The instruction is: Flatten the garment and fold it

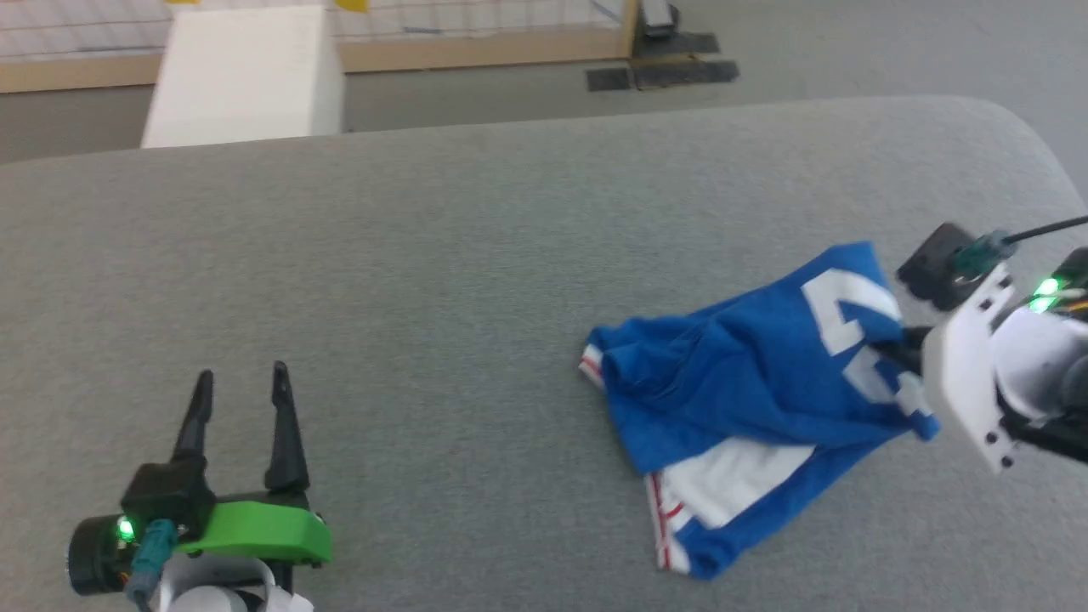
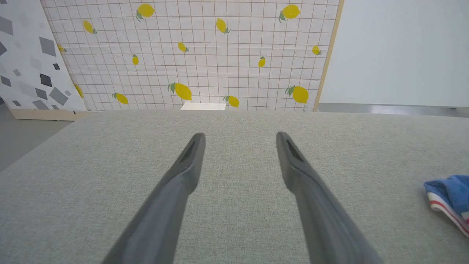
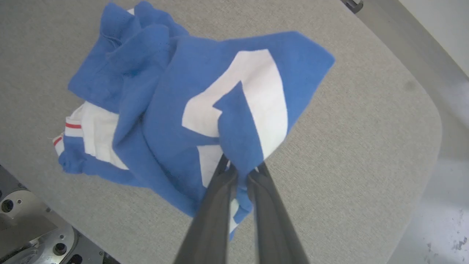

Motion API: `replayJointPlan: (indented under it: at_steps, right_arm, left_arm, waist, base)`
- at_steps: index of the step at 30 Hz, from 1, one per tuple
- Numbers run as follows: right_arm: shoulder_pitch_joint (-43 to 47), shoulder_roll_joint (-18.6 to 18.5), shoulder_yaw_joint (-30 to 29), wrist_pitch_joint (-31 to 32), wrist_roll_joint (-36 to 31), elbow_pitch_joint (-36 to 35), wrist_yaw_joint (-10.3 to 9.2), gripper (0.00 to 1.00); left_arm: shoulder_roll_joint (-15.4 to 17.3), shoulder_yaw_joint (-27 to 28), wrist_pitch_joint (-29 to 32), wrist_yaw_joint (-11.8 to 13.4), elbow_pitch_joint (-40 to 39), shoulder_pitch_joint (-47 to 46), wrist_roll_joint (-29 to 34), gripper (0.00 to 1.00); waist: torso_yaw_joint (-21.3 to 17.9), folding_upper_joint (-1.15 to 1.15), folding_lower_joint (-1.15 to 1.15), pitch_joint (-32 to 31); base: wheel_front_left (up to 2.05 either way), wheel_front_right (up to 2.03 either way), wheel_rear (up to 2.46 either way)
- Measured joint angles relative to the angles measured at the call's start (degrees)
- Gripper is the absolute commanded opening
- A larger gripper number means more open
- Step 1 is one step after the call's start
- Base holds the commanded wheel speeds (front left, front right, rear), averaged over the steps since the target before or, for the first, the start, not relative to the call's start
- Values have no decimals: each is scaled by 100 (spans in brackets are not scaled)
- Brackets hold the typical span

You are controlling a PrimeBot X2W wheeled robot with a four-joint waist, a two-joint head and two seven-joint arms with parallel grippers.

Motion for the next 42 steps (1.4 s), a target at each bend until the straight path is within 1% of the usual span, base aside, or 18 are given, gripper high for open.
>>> replayJointPlan:
  at_steps: [5,9,13,15,18,23,25,27,29,30,31,32,35,39,42]
  right_arm:
    - [-320,-327,-34,-81,-359,143,2,0]
    - [-514,-488,-242,-398,-781,701,2,0]
    - [-523,-497,-591,-738,-947,1441,3,0]
    - [-539,-502,-766,-914,-1139,1812,3,0]
    - [-620,-409,-1288,-1192,-1306,2588,4,0]
    - [-705,-345,-1862,-1471,-1672,3548,4,0]
    - [-744,-222,-2090,-1558,-1760,3852,3,0]
    - [-752,-110,-2198,-1660,-1897,4049,3,0]
    - [-754,96,-2290,-1738,-2031,4261,3,0]
    - [-758,156,-2328,-1802,-2091,4320,3,2]
    - [-768,212,-2364,-1831,-2139,4381,3,73]
    - [-774,249,-2392,-1849,-2186,4432,3,100]
    - [-799,267,-2468,-2031,-2438,4541,3,100]
    - [-983,245,-2709,-2878,-3196,4482,3,100]
    - [-1068,394,-3128,-3515,-3642,4432,3,100]
  left_arm:
    - [1,118,0,23,-247,-94,16,100]
    - [23,151,0,-27,-387,-361,86,100]
    - [51,108,0,-98,-542,-648,219,100]
    - [64,66,0,-125,-615,-749,238,100]
    - [100,8,0,-186,-709,-917,279,100]
    - [107,-122,0,-218,-778,-1195,297,100]
    - [105,-148,0,-243,-805,-1263,297,100]
    - [105,-156,0,-244,-812,-1298,297,100]
    - [100,-156,0,-245,-804,-1321,294,100]
    - [98,-151,-1,-244,-787,-1327,293,100]
    - [98,-143,-1,-244,-750,-1325,291,100]
    - [97,-138,0,-244,-714,-1322,282,100]
    - [90,-126,0,-234,-625,-1284,269,100]
    - [75,-65,0,-178,-511,-1109,259,100]
    - [65,-18,0,-154,-433,-879,224,100]
  waist:
    - [-402,0,0,241]
    - [-647,0,0,582]
    - [-802,0,0,994]
    - [-848,0,0,1203]
    - [-896,0,1,1551]
    - [-891,0,1,2041]
    - [-866,0,1,2216]
    - [-831,0,0,2346]
    - [-749,0,0,2458]
    - [-717,0,0,2468]
    - [-697,0,1,2457]
    - [-685,0,1,2435]
    - [-642,0,0,2304]
    - [-588,0,0,1990]
    - [-571,0,-1,1699]
  base:
    - [0,0,0]
    - [0,0,0]
    - [0,0,0]
    - [0,0,0]
    - [0,0,0]
    - [0,0,0]
    - [0,0,0]
    - [0,0,0]
    - [0,0,0]
    - [0,0,0]
    - [0,0,0]
    - [0,0,0]
    - [0,0,0]
    - [0,0,0]
    - [0,0,0]
